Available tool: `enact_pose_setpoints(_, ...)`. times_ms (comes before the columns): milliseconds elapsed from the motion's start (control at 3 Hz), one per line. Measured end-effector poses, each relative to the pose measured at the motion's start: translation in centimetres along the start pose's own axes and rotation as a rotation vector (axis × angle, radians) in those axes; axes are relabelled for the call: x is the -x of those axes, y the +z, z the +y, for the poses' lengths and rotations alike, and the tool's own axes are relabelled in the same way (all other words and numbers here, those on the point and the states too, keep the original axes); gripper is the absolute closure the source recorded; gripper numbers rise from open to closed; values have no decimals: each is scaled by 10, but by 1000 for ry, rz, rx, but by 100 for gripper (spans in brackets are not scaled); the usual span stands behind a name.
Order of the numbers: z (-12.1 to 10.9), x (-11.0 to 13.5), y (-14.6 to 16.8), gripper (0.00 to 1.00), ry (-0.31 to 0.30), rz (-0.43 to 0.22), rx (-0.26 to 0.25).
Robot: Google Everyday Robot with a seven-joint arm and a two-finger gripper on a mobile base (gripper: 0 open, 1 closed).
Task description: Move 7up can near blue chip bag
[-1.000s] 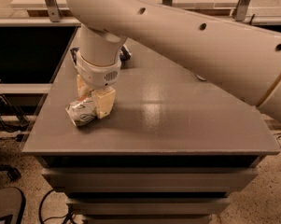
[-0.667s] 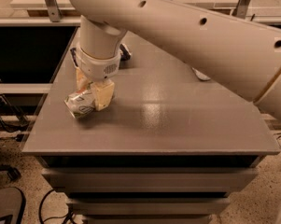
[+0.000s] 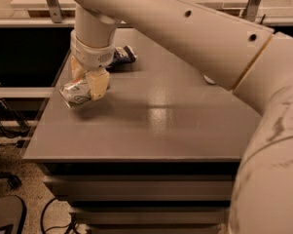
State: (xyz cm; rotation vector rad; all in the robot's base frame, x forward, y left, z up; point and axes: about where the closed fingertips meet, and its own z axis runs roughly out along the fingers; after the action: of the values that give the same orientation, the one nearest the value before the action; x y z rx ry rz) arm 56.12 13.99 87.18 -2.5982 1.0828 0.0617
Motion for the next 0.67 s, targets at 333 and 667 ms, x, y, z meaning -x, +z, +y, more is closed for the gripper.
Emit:
enact_pose_setpoints(333,-26,-9,9,100,7,-2,-13)
enact_pose_setpoints(667,-41,-23,17,100,33,12,-14)
